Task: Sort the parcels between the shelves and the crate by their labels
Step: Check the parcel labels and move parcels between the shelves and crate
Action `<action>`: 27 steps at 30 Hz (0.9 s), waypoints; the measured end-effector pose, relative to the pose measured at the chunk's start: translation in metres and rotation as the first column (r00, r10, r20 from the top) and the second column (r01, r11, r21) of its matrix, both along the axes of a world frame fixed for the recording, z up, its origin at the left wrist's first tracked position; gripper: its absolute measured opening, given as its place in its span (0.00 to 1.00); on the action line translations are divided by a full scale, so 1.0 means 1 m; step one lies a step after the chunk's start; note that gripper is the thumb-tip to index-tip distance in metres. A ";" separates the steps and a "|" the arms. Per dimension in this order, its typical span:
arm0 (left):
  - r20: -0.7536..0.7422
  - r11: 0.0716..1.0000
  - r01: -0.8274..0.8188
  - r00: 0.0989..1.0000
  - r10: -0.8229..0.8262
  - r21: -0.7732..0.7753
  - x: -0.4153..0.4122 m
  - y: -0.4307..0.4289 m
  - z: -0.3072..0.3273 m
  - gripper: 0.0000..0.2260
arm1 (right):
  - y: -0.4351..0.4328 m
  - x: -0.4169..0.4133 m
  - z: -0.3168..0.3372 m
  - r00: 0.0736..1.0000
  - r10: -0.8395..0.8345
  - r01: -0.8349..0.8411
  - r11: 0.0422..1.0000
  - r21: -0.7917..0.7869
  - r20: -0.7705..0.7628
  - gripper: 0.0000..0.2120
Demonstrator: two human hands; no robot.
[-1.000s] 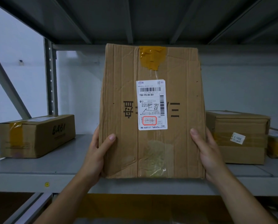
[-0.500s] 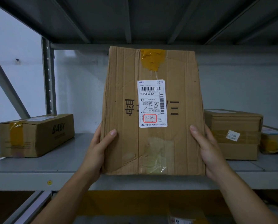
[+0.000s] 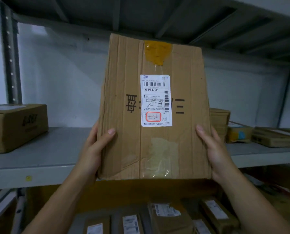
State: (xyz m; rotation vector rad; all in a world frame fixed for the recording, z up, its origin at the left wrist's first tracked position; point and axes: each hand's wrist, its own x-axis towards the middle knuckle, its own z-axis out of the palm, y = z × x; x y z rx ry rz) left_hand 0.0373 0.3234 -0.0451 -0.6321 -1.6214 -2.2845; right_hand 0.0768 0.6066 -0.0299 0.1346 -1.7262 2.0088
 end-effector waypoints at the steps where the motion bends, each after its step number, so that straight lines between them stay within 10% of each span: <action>1: -0.005 1.000 0.016 1.000 -0.016 -0.013 0.004 0.005 -0.004 0.27 | 0.005 0.008 -0.004 1.000 -0.013 0.013 1.000 -0.006 0.001 0.26; 17: 0.092 0.939 0.324 0.945 -0.315 -0.114 0.089 0.168 -0.044 0.33 | 0.141 0.172 -0.069 0.950 -0.313 0.312 0.947 -0.068 0.005 0.16; 27: 0.329 0.706 0.640 0.765 -0.553 -0.303 0.196 0.348 -0.116 0.34 | 0.268 0.362 -0.173 0.808 -0.552 0.588 0.772 -0.239 0.205 0.15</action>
